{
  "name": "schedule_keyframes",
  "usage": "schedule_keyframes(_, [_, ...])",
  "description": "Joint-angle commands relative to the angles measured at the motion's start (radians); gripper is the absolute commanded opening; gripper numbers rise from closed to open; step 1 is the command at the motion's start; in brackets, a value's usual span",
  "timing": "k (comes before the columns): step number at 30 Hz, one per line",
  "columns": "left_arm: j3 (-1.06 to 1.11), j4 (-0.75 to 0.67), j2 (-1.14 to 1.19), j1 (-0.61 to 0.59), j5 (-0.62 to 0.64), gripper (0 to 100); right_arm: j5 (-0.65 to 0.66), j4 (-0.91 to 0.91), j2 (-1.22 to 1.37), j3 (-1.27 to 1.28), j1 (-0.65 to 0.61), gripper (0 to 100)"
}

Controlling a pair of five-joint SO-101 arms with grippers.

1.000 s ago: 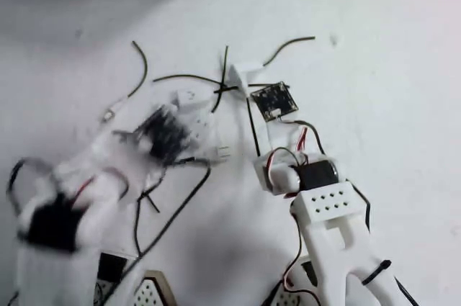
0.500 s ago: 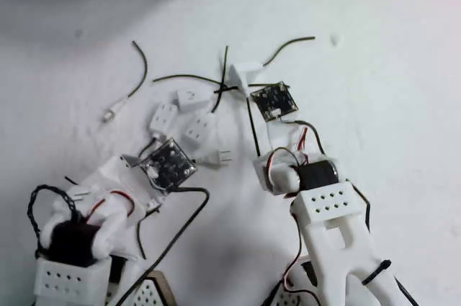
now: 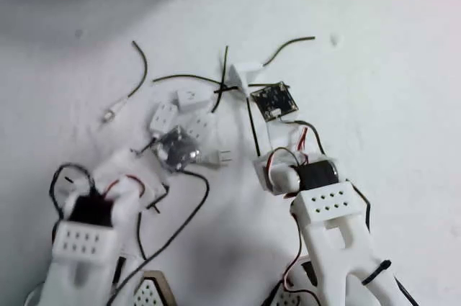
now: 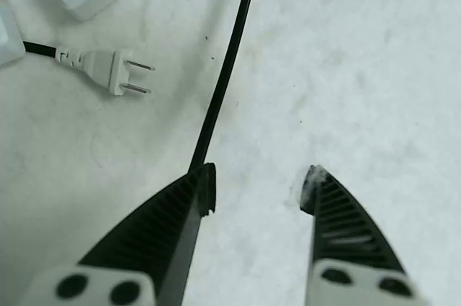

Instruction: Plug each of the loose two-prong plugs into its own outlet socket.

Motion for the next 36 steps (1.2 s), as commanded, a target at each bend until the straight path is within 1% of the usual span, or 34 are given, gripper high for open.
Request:
schedule_keyframes(1, [-0.169, -0.046, 0.320, 0.008, -0.009, 24, 0.002, -0.015, -0.018, 0.006, 0.002, 19.8])
schedule_keyframes(5, [-0.276, -0.048, 0.530, 0.038, -0.011, 23, 0.003, -0.015, -0.018, 0.012, -0.013, 19.9])
schedule_keyframes(11, [-0.347, -0.049, 0.720, 0.105, -0.003, 23, 0.003, -0.015, -0.018, 0.015, -0.019, 19.9])
schedule_keyframes(20, [-0.512, -0.049, 0.992, 0.059, -0.002, 23, 0.003, -0.015, -0.018, 0.015, -0.018, 19.9])
schedule_keyframes(24, [-0.617, -0.034, 1.125, 0.030, -0.002, 21, 0.003, -0.015, -0.018, 0.015, -0.018, 19.9])
schedule_keyframes(26, [-0.652, 0.002, 1.152, 0.033, -0.002, 19, 0.003, -0.015, -0.018, 0.015, -0.018, 19.9])
schedule_keyframes(30, [-0.657, 0.002, 1.159, 0.033, -0.003, 16, 0.003, -0.015, -0.018, 0.015, -0.018, 19.9])
schedule_keyframes(36, [-0.657, 0.002, 1.159, 0.035, -0.006, 7, 0.003, -0.015, -0.018, 0.015, -0.018, 19.9])
